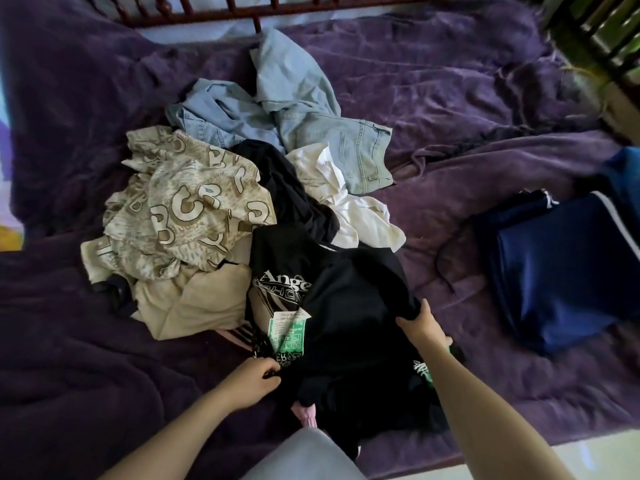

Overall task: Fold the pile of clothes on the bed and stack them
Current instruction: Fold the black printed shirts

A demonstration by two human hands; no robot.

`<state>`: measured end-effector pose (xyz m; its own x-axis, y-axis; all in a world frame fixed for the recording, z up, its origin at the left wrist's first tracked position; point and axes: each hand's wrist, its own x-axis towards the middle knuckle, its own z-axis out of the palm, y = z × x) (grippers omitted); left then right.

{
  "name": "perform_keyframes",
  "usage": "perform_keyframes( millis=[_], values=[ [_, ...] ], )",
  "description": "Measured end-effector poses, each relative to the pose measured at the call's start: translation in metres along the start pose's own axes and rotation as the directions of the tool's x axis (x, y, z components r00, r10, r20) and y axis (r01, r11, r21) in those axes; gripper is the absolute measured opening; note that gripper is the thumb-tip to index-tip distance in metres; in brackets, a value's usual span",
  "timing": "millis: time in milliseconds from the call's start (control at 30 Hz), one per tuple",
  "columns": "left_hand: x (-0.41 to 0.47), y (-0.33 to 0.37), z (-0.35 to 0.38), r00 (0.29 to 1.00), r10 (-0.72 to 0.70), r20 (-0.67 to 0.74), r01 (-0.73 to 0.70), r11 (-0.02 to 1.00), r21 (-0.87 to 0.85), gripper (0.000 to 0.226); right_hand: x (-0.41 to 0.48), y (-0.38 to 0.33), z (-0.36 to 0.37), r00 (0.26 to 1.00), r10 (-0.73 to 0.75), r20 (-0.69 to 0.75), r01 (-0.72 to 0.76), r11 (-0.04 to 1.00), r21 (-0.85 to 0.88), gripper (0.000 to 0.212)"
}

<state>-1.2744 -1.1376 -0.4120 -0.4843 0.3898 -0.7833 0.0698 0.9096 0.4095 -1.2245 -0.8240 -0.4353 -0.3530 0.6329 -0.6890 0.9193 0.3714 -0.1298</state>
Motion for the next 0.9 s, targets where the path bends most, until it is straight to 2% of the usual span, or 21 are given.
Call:
perform_keyframes(
  millis=[100,167,233,300,400,467,533,600,667,767,900],
  values=[
    [-0.007,0.001,-0.002,1.0,0.015,-0.019,-0.016,1.0,-0.015,0.013,-0.01,0.003,-0.008,1.0,0.007,0.004,-0.007,0.999,0.034,0.075],
    [-0.012,0.001,-0.008,0.998,0.028,-0.049,-0.028,1.0,-0.002,0.024,-0.014,0.008,-0.012,0.999,-0.024,0.042,0.022,0.998,0.054,0.072],
    [-0.018,-0.001,-0.013,0.997,0.038,-0.064,-0.039,0.999,-0.007,0.031,-0.019,0.011,-0.016,0.988,-0.131,0.078,0.118,0.982,0.148,0.054],
    [-0.024,-0.005,-0.018,0.996,0.047,-0.08,-0.05,0.998,-0.026,0.032,-0.032,0.006,-0.026,0.97,-0.244,0.0,0.237,0.942,0.236,0.018],
    [-0.04,-0.008,-0.029,0.99,0.092,-0.107,-0.095,0.995,-0.028,0.034,-0.064,-0.013,-0.054,0.921,-0.311,-0.235,0.368,0.894,0.258,0.014],
    [-0.052,-0.011,-0.039,0.982,0.134,-0.132,-0.14,0.989,-0.038,0.031,-0.097,-0.032,-0.08,0.838,-0.405,-0.366,0.527,0.776,0.346,0.012],
    [-0.067,-0.01,-0.056,0.969,0.179,-0.17,-0.195,0.978,-0.08,0.019,-0.138,-0.052,-0.108,0.785,-0.468,-0.406,0.619,0.624,0.477,0.006],
    [-0.087,-0.002,-0.081,0.944,0.219,-0.245,-0.256,0.958,-0.13,0.006,-0.186,-0.076,-0.137,0.708,-0.553,-0.44,0.701,0.471,0.536,0.022],
    [-0.105,0.012,-0.114,0.864,0.294,-0.408,-0.363,0.926,-0.1,0.033,-0.232,-0.097,-0.161,0.615,-0.628,-0.477,0.766,0.33,0.552,0.031],
    [-0.145,0.045,-0.164,0.707,0.389,-0.591,-0.541,0.836,-0.097,0.045,-0.292,-0.126,-0.185,0.486,-0.729,-0.481,0.821,0.192,0.538,0.046],
    [-0.201,0.088,-0.209,0.521,0.563,-0.641,-0.761,0.647,-0.049,0.065,-0.363,-0.156,-0.201,0.333,-0.846,-0.417,0.799,0.018,0.601,0.06]
  ],
)
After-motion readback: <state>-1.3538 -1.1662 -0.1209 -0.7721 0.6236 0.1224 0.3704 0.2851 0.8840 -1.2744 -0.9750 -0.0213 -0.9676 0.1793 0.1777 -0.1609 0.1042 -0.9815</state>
